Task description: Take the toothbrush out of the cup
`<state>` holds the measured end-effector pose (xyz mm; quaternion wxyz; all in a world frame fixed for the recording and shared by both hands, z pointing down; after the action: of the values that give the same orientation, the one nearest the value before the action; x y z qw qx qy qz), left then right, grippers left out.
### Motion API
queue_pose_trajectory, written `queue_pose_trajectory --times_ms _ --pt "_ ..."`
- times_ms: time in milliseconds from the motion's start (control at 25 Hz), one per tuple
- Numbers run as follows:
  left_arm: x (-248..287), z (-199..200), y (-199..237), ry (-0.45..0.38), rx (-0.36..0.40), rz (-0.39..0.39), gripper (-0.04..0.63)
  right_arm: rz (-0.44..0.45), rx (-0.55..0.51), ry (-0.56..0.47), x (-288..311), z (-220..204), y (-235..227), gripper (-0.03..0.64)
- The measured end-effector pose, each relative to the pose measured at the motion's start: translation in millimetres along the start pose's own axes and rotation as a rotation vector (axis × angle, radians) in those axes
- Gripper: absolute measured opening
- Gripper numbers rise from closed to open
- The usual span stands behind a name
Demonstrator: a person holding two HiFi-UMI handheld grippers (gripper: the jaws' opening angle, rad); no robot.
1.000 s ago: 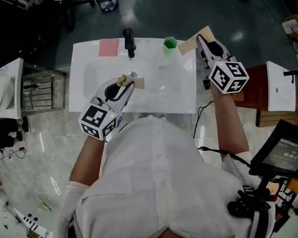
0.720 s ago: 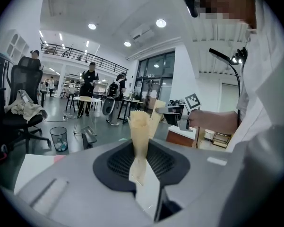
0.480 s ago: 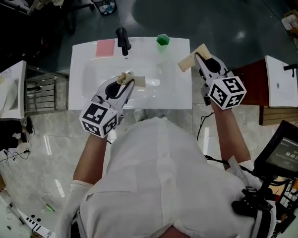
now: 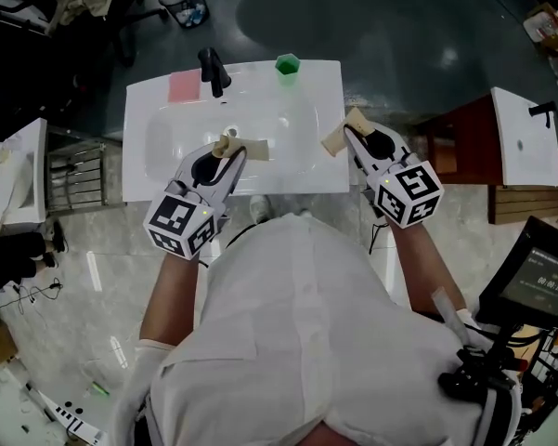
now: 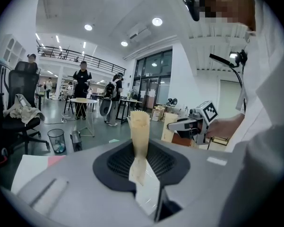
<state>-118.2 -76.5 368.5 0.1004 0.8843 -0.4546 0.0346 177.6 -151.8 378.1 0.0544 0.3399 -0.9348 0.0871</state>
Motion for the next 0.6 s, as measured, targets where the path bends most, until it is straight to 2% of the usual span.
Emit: queue_pose_trajectory --times_ms 600 --pt "-7.4 -9.3 -38.9 0.029 0.007 0.04 0.081 0.074 -0.069 0.022 -28.3 -17.6 12.0 0.063"
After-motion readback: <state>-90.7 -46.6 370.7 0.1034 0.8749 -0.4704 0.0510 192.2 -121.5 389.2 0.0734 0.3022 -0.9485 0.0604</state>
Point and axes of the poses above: the fingertips, and each gripper's own axes: x forward along the fingers, y to its left, z out of its top, the point moved 9 cm from there along -x, backward along the fingers, and after that the axes turned 10 degrees about -y, right-handed, at the moved point
